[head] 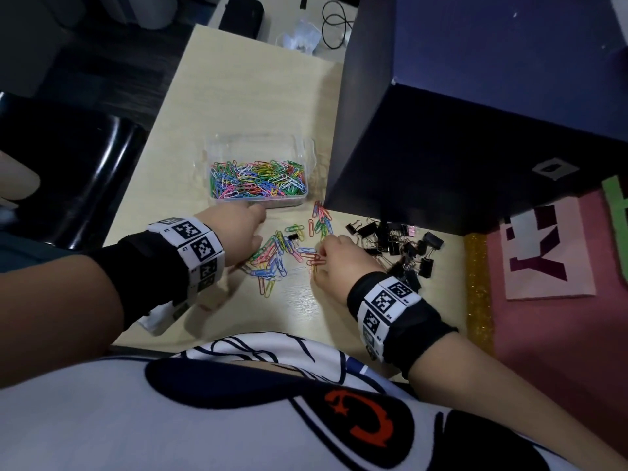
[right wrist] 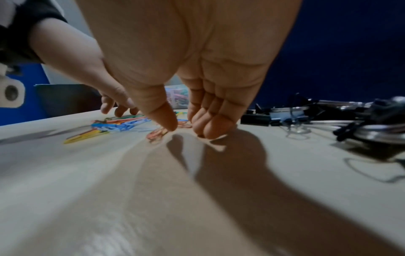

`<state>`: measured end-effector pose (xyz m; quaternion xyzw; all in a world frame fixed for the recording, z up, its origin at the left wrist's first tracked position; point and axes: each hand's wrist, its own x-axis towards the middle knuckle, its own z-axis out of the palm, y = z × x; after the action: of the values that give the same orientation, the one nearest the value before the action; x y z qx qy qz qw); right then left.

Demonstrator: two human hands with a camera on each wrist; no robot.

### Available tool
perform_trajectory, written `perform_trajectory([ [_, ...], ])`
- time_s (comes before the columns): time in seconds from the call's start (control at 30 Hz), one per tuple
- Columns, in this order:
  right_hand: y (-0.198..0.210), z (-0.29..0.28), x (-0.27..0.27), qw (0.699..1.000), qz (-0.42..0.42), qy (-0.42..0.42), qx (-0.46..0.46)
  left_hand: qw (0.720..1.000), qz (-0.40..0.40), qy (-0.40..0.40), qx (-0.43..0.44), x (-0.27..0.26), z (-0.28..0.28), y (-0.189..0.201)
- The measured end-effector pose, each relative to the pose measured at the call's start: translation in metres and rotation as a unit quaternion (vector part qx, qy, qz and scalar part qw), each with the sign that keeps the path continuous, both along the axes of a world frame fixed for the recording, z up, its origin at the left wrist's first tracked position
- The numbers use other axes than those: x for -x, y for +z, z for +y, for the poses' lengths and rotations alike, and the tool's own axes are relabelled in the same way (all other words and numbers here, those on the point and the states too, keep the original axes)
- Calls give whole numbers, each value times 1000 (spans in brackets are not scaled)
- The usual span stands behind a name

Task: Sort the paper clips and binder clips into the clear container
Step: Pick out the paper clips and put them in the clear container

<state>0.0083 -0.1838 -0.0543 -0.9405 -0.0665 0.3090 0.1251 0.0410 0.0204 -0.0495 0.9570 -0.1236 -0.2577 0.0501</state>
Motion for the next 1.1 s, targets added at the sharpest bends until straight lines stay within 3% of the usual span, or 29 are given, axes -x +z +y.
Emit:
perform_trajectory([
  [0.23, -1, 17, -20, 992, -110, 50, -33, 999, 35, -9, 14, 14, -5, -2],
  [0.5, -7, 31, -29, 988, -116, 105, -16, 996, 68, -7, -49, 11, 13, 4],
  [0.67, -5, 31, -26, 990, -111, 70, -43, 997, 64, 8, -44, 13, 17, 0],
  [0.8, 4, 18, -25, 989, -125, -41, -64, 997, 74, 5, -16, 14, 12, -6],
  [0.97, 7, -14, -29, 980, -140, -135, 45, 998, 47, -27, 18, 14, -5, -8],
  [1.1, 6, -18, -26, 972, -191, -100, 98, 997, 31, -36, 60, 13, -12, -8],
])
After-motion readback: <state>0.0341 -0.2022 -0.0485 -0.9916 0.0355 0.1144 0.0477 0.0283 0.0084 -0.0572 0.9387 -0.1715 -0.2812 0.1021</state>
